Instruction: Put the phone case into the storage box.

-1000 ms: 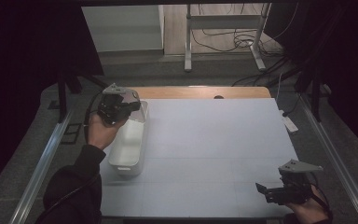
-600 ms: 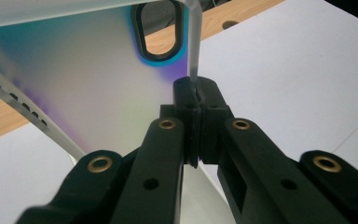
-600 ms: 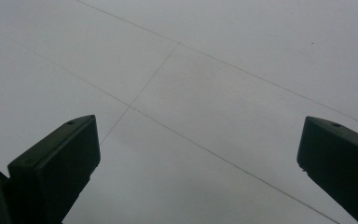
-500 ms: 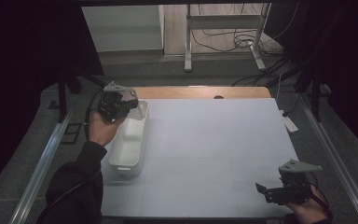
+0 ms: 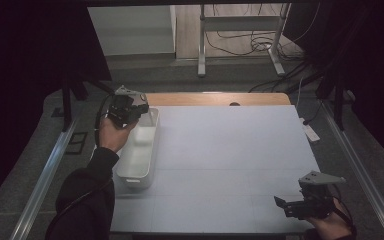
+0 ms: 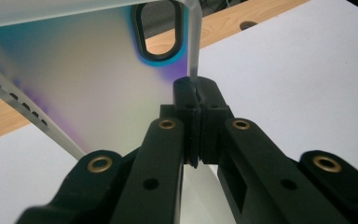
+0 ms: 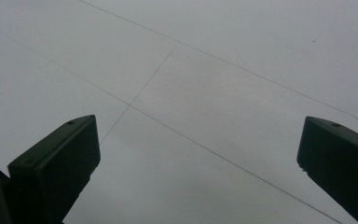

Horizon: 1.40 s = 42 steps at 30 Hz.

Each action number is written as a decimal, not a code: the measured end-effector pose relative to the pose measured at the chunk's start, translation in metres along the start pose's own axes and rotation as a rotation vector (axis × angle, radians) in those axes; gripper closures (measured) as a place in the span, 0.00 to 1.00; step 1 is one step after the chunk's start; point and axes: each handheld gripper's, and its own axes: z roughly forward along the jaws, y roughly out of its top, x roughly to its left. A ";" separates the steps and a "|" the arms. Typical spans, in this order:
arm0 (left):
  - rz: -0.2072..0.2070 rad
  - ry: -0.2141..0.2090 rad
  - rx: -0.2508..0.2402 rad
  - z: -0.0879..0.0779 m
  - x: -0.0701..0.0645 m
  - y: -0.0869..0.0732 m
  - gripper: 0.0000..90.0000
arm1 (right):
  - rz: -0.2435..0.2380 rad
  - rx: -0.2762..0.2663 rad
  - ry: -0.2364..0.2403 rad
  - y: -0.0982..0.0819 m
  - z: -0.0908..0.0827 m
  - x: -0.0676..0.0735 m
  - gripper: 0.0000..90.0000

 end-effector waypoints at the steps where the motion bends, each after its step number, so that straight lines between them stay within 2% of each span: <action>1: 0.000 0.000 0.000 0.000 0.000 0.000 0.98 | 0.000 0.000 0.000 0.000 0.000 0.000 0.00; 19: -0.042 0.050 0.035 0.033 0.006 -0.001 0.98 | -0.006 0.016 0.004 0.000 0.001 0.000 0.00; 42: -0.094 0.087 0.084 0.064 0.013 -0.012 0.98 | -0.015 0.020 0.013 0.000 0.002 0.001 0.00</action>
